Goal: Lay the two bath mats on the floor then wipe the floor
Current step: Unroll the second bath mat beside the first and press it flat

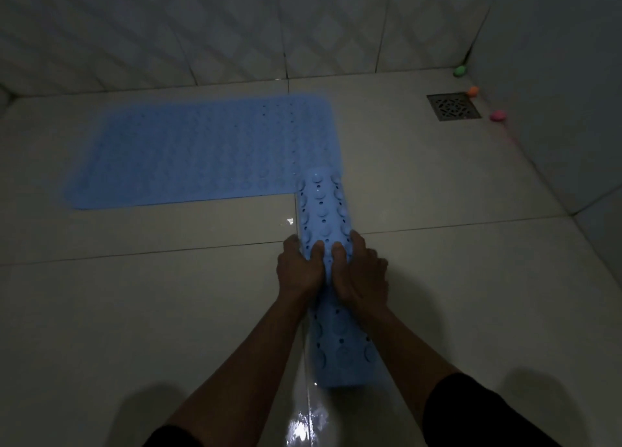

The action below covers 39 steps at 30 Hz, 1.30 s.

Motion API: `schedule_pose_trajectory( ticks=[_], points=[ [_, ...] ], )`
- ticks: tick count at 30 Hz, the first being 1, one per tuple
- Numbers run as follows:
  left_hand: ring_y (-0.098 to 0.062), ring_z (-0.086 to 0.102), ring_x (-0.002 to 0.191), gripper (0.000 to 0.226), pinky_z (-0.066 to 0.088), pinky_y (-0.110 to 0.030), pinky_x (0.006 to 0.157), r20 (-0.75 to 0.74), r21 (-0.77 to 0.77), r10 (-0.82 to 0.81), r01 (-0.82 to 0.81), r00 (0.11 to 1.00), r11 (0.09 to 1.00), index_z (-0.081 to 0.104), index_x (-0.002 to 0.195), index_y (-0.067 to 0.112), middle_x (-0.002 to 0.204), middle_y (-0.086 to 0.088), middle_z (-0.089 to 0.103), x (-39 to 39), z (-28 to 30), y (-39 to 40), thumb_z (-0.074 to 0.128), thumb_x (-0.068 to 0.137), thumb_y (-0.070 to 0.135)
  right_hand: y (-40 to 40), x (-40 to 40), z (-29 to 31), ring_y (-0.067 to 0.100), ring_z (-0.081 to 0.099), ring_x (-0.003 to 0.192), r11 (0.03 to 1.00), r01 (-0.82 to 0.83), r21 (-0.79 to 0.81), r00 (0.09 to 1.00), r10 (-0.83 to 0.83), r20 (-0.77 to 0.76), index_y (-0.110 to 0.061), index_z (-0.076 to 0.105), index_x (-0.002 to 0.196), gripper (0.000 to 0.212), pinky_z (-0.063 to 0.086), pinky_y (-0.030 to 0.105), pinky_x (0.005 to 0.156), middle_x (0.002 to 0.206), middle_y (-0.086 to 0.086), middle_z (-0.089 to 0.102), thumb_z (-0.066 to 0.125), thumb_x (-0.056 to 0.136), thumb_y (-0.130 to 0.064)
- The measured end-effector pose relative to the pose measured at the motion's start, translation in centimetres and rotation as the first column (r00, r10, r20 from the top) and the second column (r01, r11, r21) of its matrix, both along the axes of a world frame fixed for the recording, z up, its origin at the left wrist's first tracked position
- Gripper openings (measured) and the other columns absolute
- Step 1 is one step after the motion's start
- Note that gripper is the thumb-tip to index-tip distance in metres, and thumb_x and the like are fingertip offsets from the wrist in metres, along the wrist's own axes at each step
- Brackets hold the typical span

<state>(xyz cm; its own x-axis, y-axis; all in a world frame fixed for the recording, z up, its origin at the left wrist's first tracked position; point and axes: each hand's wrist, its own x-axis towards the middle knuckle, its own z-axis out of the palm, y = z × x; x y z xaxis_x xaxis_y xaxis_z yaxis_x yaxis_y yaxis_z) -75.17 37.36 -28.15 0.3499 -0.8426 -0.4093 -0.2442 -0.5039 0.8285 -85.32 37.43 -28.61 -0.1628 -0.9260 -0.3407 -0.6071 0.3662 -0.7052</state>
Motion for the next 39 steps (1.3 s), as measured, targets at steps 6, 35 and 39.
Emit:
schedule_pose_trajectory(
  ticks=[6,35,39],
  points=[
    [-0.028,0.064,0.107,0.046,0.054,-0.045,0.095,0.073,0.021,0.01,-0.012,0.997,1.0,0.056,0.128,0.02,0.122,-0.01,0.066,3.0,0.3,-0.4,0.059,0.09,0.046,-0.3,0.8,1.2,0.034,0.056,0.111,0.991,0.057,-0.123,0.99,-0.04,0.137,-0.013,0.054,0.133,0.042,0.045,0.036,0.093,0.121,0.019,0.059,0.051,0.091,-0.02],
    [-0.028,0.067,0.106,0.087,0.057,-0.046,0.091,0.01,0.067,-0.088,0.087,0.996,0.994,0.046,0.143,0.013,0.128,-0.014,0.064,7.9,0.6,0.5,0.07,0.071,0.055,0.3,5.0,0.2,0.03,0.058,0.107,0.986,-0.064,-0.157,0.989,0.084,0.124,-0.015,0.051,0.131,0.045,0.043,0.031,0.086,0.117,0.016,0.06,0.06,0.087,-0.016],
    [-0.029,0.067,0.106,0.07,0.057,-0.046,0.091,0.018,0.059,-0.061,0.06,0.998,0.996,0.049,0.141,0.011,0.126,-0.014,0.065,7.8,0.7,0.6,0.072,0.084,0.044,0.1,5.0,0.0,0.029,0.06,0.105,0.984,-0.064,-0.169,0.987,0.087,0.135,-0.016,0.052,0.129,0.044,0.05,0.037,0.089,0.115,0.013,0.062,0.06,0.086,-0.02]
  ],
)
